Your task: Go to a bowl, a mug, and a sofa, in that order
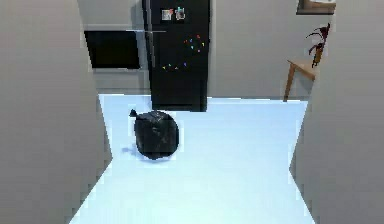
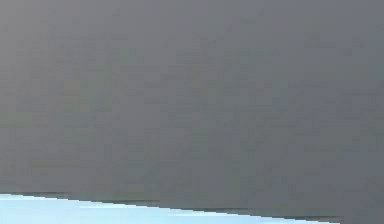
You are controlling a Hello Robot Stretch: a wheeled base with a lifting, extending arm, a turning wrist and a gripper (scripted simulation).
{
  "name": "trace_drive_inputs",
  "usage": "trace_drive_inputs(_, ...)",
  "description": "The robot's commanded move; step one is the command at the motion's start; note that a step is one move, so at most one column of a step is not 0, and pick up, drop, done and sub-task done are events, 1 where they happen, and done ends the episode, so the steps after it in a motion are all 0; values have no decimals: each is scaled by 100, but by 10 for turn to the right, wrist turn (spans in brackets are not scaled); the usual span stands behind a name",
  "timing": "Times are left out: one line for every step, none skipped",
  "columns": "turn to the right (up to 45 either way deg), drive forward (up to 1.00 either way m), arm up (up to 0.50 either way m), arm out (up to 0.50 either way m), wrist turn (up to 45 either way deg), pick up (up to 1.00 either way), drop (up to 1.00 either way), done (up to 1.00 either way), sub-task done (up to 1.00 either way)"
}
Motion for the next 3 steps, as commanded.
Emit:
trace_drive_inputs(0, 100, 0, 0, 0, 0, 0, 0, 0)
trace_drive_inputs(90, 0, 0, 0, 0, 0, 0, 0, 0)
trace_drive_inputs(0, 40, 0, 0, 0, 0, 0, 0, 0)
